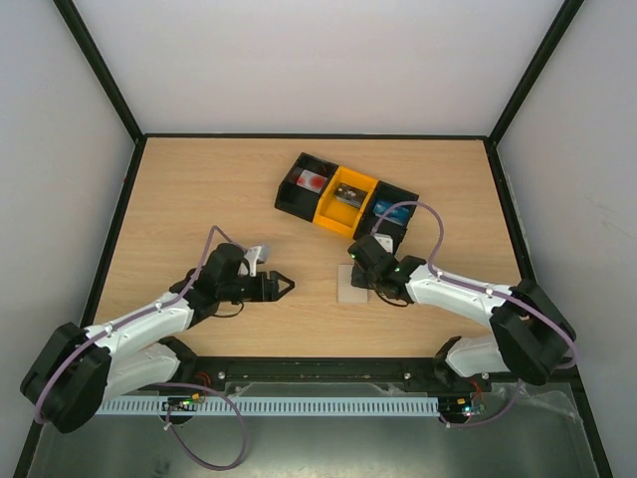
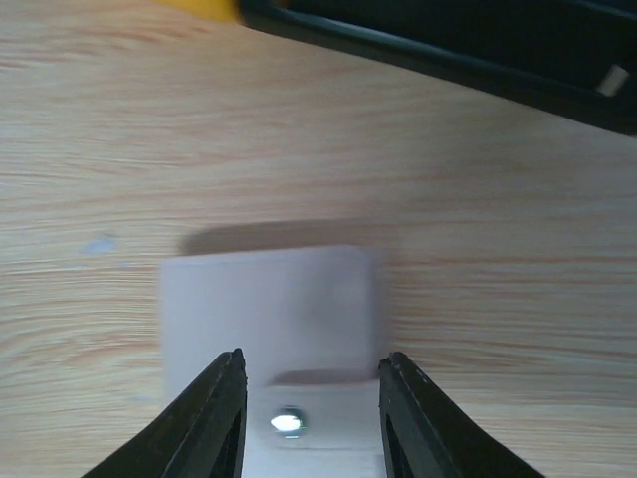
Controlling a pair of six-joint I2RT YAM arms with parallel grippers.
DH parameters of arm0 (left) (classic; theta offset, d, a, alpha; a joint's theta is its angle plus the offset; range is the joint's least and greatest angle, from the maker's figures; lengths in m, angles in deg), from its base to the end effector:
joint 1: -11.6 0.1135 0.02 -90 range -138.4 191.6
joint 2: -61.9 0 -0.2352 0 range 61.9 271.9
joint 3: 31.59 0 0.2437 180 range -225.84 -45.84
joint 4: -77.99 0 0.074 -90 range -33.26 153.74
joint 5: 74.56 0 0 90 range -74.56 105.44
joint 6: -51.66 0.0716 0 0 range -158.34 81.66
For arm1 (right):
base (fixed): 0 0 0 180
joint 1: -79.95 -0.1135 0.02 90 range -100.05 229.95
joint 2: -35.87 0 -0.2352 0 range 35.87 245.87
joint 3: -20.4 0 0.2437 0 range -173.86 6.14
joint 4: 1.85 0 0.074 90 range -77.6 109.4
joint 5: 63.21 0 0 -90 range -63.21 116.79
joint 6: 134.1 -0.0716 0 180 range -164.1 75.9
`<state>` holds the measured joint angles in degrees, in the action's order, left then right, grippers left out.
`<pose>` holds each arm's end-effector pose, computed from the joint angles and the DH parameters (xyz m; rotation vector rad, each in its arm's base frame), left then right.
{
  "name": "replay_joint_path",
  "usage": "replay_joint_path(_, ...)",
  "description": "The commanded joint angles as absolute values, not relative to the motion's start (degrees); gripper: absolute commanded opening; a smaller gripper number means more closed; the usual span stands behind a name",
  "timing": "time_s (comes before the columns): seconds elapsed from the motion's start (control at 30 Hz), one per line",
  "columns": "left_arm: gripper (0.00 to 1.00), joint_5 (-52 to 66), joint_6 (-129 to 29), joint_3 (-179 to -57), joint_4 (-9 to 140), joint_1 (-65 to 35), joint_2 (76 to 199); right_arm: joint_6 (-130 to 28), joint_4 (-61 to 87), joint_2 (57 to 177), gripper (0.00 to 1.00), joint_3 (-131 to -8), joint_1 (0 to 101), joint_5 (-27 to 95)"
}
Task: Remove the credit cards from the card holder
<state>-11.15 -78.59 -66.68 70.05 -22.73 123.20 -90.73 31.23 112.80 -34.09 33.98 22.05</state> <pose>0.1801 -0.1618 0.1347 0.1729 2.3661 -1.1984 0.1949 0.1931 0.1298 0.0488 2.6208 0.5131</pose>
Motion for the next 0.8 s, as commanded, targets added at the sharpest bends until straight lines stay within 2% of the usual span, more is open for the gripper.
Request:
replay_joint_path(0.0, 0.7, -11.41, -75.87, -67.74, 66.48, -22.9, 120.65, -89.78, 28.17, 111.3, 0.36, -29.72, 36.56, 22.1)
replay_joint_path(0.37, 0.7, -10.78, -75.87, -67.62, 64.79, -22.87, 118.26, -86.23, 19.34, 119.68, 0.44, -28.78, 37.15, 28.16)
replay_joint_path(0.53, 0.7, -10.4, -76.17, -66.91, 65.21, -22.9, 118.05, -83.91, 15.61, 121.24, 0.43, -29.04, 36.24, 35.35)
replay_joint_path(0.77, 0.68, -12.11, -79.05, -64.33, 69.59, -22.9, 118.98, -80.84, 18.57, 125.34, 0.4, -34.44, 28.6, 33.31)
